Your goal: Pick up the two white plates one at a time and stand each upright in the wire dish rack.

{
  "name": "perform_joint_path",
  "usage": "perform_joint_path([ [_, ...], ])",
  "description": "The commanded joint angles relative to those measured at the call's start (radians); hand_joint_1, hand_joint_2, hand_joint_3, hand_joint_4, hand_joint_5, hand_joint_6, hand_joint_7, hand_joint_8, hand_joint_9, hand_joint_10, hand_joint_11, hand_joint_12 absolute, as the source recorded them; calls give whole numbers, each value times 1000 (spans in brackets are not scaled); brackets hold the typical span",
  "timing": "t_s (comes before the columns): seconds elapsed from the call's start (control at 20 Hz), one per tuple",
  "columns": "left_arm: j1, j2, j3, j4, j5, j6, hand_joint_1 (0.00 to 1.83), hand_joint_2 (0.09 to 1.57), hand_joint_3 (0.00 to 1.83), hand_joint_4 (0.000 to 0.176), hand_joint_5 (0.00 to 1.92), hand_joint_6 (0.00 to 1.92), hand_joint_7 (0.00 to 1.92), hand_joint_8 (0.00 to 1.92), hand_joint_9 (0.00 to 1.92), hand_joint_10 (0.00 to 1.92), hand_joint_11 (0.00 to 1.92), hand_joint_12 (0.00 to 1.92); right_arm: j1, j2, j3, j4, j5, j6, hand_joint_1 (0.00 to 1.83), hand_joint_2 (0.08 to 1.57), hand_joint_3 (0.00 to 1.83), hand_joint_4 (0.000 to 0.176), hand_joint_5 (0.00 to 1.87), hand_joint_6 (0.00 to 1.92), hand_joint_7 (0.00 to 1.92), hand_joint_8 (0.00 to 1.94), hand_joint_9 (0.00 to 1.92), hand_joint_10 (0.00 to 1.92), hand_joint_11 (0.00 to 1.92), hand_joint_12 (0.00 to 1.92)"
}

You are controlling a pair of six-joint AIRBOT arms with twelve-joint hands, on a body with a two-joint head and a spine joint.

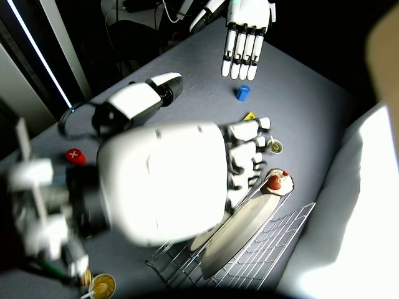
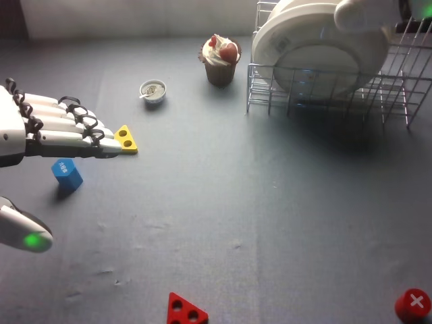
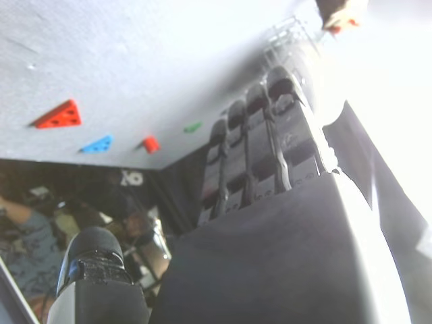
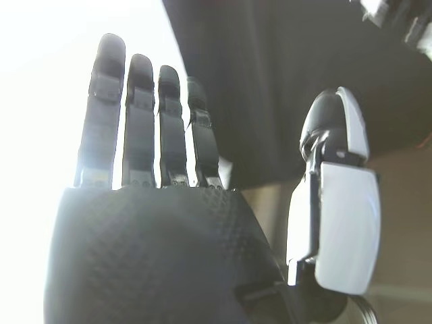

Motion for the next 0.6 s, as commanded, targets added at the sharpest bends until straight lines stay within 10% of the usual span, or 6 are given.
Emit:
perform_joint_path([
  [0.0,-2,10,-4,-69,-61,-2,0,948,0,0,94,0,150,0,159,0,196,6,17,35,-37,99,28,-100,331,1006,10,0,161,0,210,0,232,0,311,0],
  [0.25,-2,11,-12,-72,-55,-2,0,949,0,0,104,4,156,2,162,1,187,2,-39,209,-281,211,177,-687,331,994,0,0,157,0,192,0,202,0,286,0],
  [0.55,9,18,-13,-90,-55,-2,0,940,0,0,116,2,156,0,161,0,169,0,-229,379,-437,199,297,-824,511,975,0,0,124,7,144,5,162,7,228,11],
])
